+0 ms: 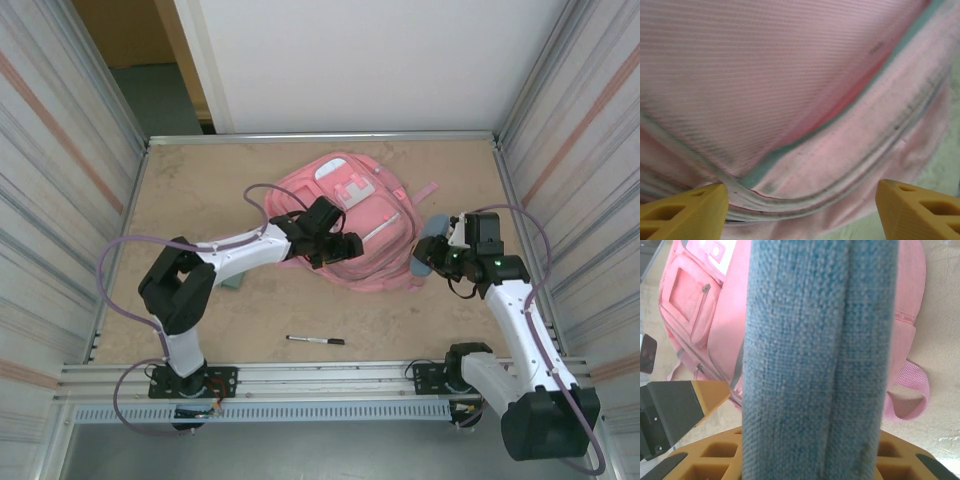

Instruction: Pack the student bag

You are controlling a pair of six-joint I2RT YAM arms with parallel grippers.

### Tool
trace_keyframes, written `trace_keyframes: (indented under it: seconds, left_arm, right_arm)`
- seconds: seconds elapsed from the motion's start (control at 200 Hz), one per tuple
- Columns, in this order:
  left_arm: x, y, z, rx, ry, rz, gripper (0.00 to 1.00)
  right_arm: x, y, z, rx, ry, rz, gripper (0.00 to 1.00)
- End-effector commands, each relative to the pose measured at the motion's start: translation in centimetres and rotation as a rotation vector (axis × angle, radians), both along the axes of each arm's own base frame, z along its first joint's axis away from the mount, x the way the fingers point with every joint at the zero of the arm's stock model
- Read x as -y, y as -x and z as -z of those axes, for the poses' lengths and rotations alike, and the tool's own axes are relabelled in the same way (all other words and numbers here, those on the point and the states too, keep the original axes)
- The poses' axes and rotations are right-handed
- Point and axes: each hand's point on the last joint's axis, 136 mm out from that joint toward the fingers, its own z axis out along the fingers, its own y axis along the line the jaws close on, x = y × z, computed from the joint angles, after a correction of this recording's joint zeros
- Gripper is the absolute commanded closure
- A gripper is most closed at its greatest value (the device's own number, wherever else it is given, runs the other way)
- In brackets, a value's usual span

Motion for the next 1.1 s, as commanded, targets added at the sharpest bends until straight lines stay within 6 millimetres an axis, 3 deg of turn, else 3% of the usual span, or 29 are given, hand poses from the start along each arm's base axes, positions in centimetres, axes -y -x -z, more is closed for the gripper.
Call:
trace_keyframes:
  seconds: [0.0, 0.165, 0.296, 0.411, 0.541, 0.631, 0.666, 0.722, 0.737, 0.852, 0.992, 1.092]
  left_arm:
    - [-2.8, -0.1, 0.3, 0.051, -0.150, -0.120, 0.20]
    - [-1.9, -0.8, 1.1, 0.027, -0.109, -0.121, 0.21]
    - [0.2, -2.0, 0.9, 0.034, 0.022, -0.101, 0.32]
    - [2.2, -2.3, -0.9, 0.046, 0.116, -0.023, 0.56]
    - [2.3, -2.0, -2.1, 0.057, 0.100, 0.014, 0.64]
    - [1.8, -2.0, -1.8, 0.064, 0.099, 0.003, 0.72]
    - [1.6, -2.1, -1.4, 0.062, 0.101, -0.007, 0.78]
    - [1.8, -2.1, -1.5, 0.044, 0.154, 0.005, 0.96]
    - [2.0, -2.1, -1.9, 0.042, 0.182, 0.010, 1.00]
    - [2.7, -2.0, -6.2, 0.092, 0.310, 0.034, 1.00]
    - [2.6, -2.6, -12.2, 0.170, 0.382, 0.048, 1.00]
    - [2.0, -3.0, -14.9, 0.216, 0.421, 0.020, 1.00]
  right_arm:
    - [-0.5, 0.0, -0.6, 0.024, -0.016, -0.043, 0.76]
    - [-1.1, -0.5, -0.4, 0.017, -0.059, -0.051, 0.77]
    - [-1.4, -0.5, -0.3, 0.000, -0.080, -0.057, 0.77]
    - [-1.6, -0.4, 0.1, -0.005, -0.093, -0.055, 0.78]
    - [-1.6, 0.1, 0.7, -0.026, -0.091, -0.059, 0.78]
    - [-1.7, 0.1, 1.3, -0.037, -0.104, -0.051, 0.77]
    - [-1.9, 0.1, 1.5, -0.042, -0.113, -0.054, 0.77]
    - [-2.3, 0.3, 1.7, -0.060, -0.131, -0.060, 0.77]
    - [-2.4, 0.3, 1.7, -0.062, -0.136, -0.064, 0.77]
    - [-2.9, 0.7, 2.4, -0.077, -0.121, -0.088, 0.77]
    - [-1.6, 0.6, 2.8, -0.092, -0.095, -0.058, 0.77]
    - [-1.4, 0.2, 3.4, -0.117, -0.121, -0.033, 0.77]
